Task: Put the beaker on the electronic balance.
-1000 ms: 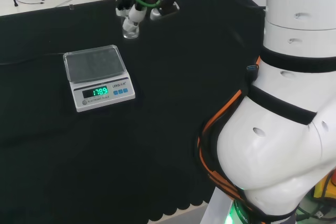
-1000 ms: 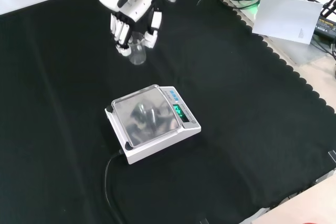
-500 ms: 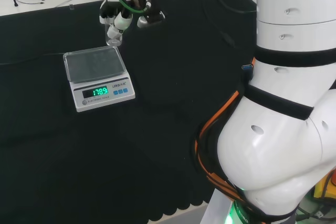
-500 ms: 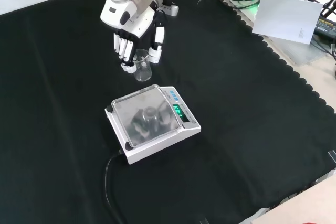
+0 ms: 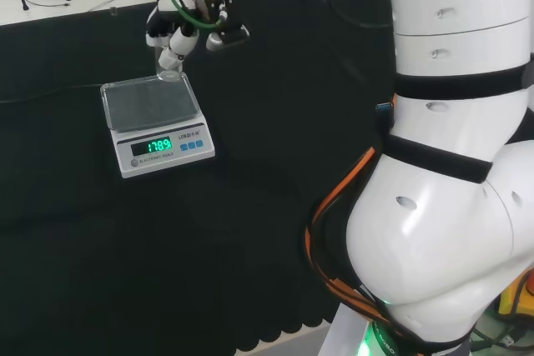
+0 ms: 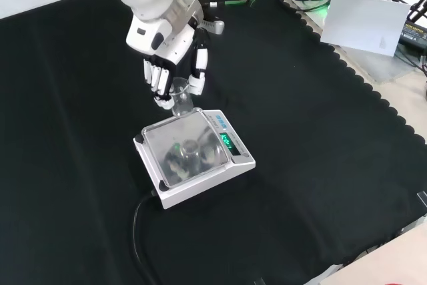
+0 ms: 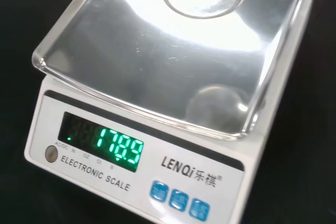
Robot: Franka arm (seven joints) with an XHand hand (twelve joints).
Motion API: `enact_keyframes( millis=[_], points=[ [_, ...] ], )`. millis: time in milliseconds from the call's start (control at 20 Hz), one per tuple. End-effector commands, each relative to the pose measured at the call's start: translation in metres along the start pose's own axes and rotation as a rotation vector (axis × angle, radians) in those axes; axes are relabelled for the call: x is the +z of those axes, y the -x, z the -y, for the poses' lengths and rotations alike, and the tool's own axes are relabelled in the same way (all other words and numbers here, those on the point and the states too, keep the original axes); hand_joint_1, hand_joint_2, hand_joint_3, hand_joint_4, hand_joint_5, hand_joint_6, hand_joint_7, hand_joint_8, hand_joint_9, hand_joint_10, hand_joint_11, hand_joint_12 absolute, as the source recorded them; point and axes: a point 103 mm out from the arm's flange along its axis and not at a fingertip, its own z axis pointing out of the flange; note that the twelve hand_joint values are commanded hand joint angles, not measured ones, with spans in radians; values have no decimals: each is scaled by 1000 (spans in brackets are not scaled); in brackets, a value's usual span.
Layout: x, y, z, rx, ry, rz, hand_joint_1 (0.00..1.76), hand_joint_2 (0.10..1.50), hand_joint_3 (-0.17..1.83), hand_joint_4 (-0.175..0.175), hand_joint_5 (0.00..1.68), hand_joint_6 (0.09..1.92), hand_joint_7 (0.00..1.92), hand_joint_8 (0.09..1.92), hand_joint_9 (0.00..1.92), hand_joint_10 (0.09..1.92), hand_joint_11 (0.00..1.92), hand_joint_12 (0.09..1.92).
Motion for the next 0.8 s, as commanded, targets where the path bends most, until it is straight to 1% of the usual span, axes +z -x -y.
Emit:
enact_keyframes(
  millis=[50,250,400,500,650,800],
  points=[
    [8,-23,-16,-34,-23,14,1078,1193,-19,-81,849,1217,934,936,1070,892,855,1175],
    [11,-37,-24,-54,-33,23,1078,1193,-19,-80,850,1216,935,935,1071,892,854,1175],
    [12,-43,-29,-61,-39,36,1078,1192,-19,-79,850,1215,936,933,1071,891,853,1176],
    [13,-49,-34,-74,-44,40,1078,1192,-19,-79,851,1215,936,933,1071,891,853,1176],
    [16,-50,-41,-81,-55,45,1078,1191,-19,-79,853,1213,937,932,1071,891,851,1177],
    [22,-43,-50,-81,-72,49,1078,1191,-20,-78,854,1211,937,932,1071,891,850,1177]
  ],
)
